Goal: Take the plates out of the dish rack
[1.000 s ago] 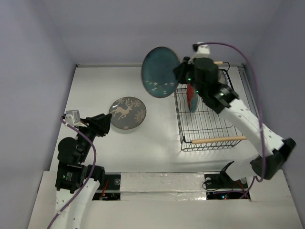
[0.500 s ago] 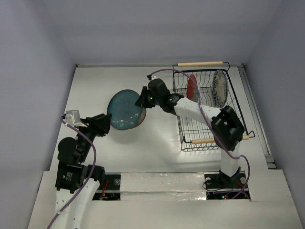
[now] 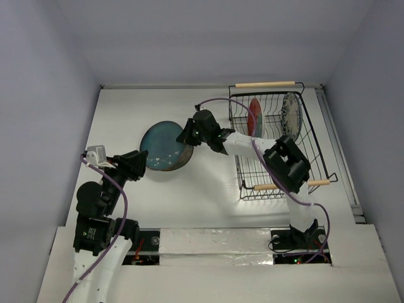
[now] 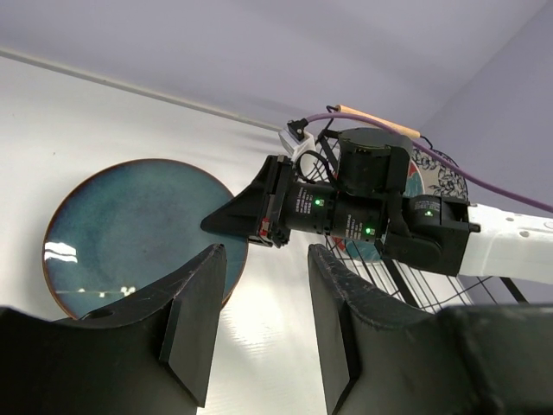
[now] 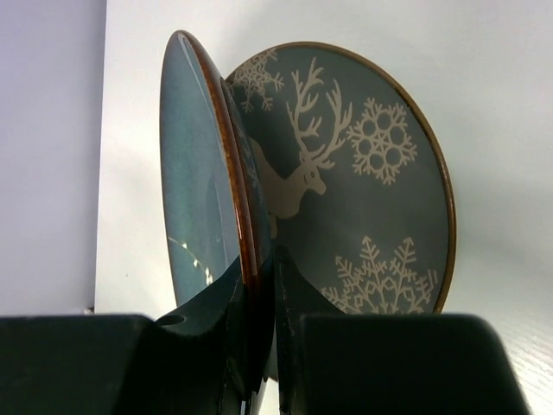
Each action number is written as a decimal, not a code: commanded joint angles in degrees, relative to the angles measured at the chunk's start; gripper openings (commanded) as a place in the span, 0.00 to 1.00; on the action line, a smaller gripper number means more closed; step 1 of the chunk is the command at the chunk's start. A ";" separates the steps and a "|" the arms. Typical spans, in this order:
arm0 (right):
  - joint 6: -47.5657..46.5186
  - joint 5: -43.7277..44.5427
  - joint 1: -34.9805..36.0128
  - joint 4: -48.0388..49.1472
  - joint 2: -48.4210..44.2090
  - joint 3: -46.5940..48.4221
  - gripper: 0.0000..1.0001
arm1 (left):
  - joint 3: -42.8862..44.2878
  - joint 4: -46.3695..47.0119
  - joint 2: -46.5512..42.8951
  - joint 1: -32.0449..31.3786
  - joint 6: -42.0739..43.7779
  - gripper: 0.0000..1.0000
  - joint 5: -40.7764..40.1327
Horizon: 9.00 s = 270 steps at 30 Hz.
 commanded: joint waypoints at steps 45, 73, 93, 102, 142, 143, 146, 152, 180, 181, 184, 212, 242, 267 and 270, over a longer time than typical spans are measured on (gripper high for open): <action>-13.75 23.36 5.10 -20.13 4.42 11.61 1.00 | 0.51 3.05 -0.36 0.46 0.00 0.40 0.80; -20.52 37.68 8.27 -28.56 -7.08 14.16 1.00 | 0.59 2.87 -1.24 0.46 0.00 0.40 0.45; -31.24 48.23 -28.28 -30.85 -46.38 -12.47 0.40 | 0.51 2.70 -1.24 -0.07 -0.18 0.04 -0.60; -32.74 46.83 -35.23 -32.09 -37.34 -10.55 0.67 | 0.77 2.26 0.08 -1.83 0.00 0.21 -0.52; -38.28 49.91 -33.57 -38.95 -39.07 4.84 0.00 | 0.86 2.35 -1.15 -2.88 0.00 0.28 -0.87; -37.93 49.47 -33.57 -38.68 -41.35 4.84 0.00 | 0.77 2.26 -1.15 -2.88 0.00 0.28 -0.78; -36.17 47.88 -33.57 -38.33 -45.39 5.10 0.00 | 0.77 2.35 -1.15 -2.88 0.00 0.28 -0.87; -31.60 40.77 -33.57 -33.85 -55.15 3.00 0.00 | 0.86 2.26 -0.98 -2.88 0.00 0.29 -0.87; -3.04 5.78 -0.61 6.23 -19.32 8.08 0.00 | 1.03 2.00 -0.45 -1.83 0.09 0.29 -0.87; -1.99 5.78 0.17 6.23 -17.74 8.70 0.00 | 1.03 2.08 -0.36 -1.83 0.09 0.29 -0.95; 0.82 5.78 0.70 8.33 -13.08 8.36 0.00 | 0.95 2.08 -0.36 -1.83 0.00 0.29 -0.95; 10.77 5.78 0.71 17.22 -3.75 -5.08 0.06 | 0.86 2.17 -0.18 -1.83 0.09 0.29 -0.78; -14.89 25.38 5.10 -24.52 4.24 13.98 0.98 | 0.86 2.35 -0.45 -1.83 0.09 0.29 -0.60; -24.39 42.07 5.64 -26.73 -21.13 4.59 0.68 | 0.86 2.26 -0.10 -1.83 0.00 0.29 -0.60; -25.27 46.11 1.78 -25.58 -30.34 -2.52 0.00 | 0.86 2.35 -0.10 -1.83 0.09 0.29 -0.60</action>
